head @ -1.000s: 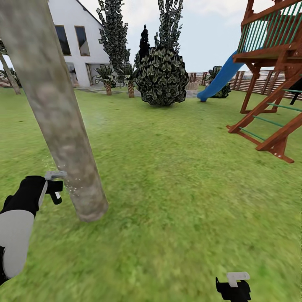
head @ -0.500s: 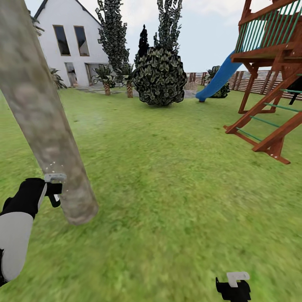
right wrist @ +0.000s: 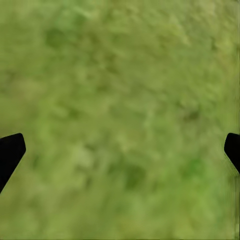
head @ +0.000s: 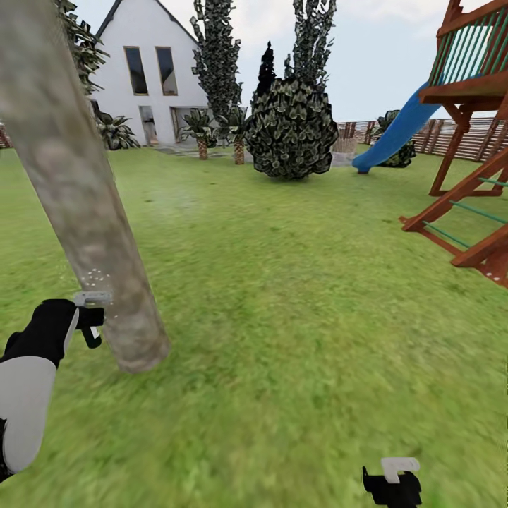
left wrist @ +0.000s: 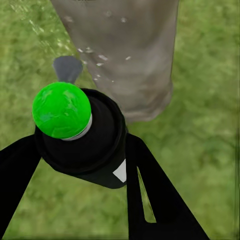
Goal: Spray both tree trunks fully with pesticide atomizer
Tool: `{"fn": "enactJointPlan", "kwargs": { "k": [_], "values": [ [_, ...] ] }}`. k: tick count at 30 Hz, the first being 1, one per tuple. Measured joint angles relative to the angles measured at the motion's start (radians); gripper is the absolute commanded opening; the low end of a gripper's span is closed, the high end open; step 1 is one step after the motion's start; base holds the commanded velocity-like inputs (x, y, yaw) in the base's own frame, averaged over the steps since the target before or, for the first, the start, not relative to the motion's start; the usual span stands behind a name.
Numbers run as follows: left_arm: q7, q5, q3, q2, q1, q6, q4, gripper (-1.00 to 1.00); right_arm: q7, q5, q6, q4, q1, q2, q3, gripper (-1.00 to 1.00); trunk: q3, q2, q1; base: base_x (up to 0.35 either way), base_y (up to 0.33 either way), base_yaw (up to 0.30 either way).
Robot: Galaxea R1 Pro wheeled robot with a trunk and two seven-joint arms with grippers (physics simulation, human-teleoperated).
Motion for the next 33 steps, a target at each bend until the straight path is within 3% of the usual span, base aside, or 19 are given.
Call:
{"fn": "enactJointPlan", "kwargs": {
  "k": [15,19,23,26,29,32,33],
  "values": [
    [0.003,-0.001,-0.001,0.0,0.001,-0.001,0.0,-1.0,0.0,0.0,0.0,0.0,0.0,0.0,0.0,1.0,0.0,0.0,0.0,0.058,-0.27,0.003],
    [0.003,-0.004,0.005,0.009,0.004,-0.002,0.005,-1.0,-0.001,0.0,0.0,-0.001,0.0,0.0,0.0,1.0,0.0,0.0,0.0,0.0,-0.274,0.207],
    [0.004,-0.008,0.007,0.03,0.061,-0.004,-0.003,-1.0,-0.001,0.0,0.0,-0.001,0.0,0.0,0.0,1.0,0.0,0.0,0.0,0.0,-0.274,0.239],
    [0.004,0.004,0.001,0.019,0.065,-0.004,-0.001,-1.0,-0.001,0.0,0.0,-0.001,0.0,0.0,0.0,1.0,0.0,0.0,0.0,0.055,-0.274,0.044],
    [0.004,0.003,0.002,-0.025,0.064,-0.003,-0.006,-1.0,-0.001,0.0,0.0,-0.001,0.0,0.0,0.0,1.0,0.0,0.0,0.0,0.173,-0.238,0.003],
    [0.005,-0.006,0.006,-0.018,0.063,-0.005,-0.008,-1.0,-0.001,0.0,0.0,-0.001,0.0,0.0,0.0,1.0,0.0,0.0,0.0,0.254,-0.178,0.0],
    [0.007,-0.013,0.009,-0.002,0.065,-0.006,-0.007,-1.0,-0.001,0.0,0.0,-0.001,0.0,0.0,0.0,1.0,0.0,0.0,0.0,0.278,-0.159,0.0]
  ]
}}
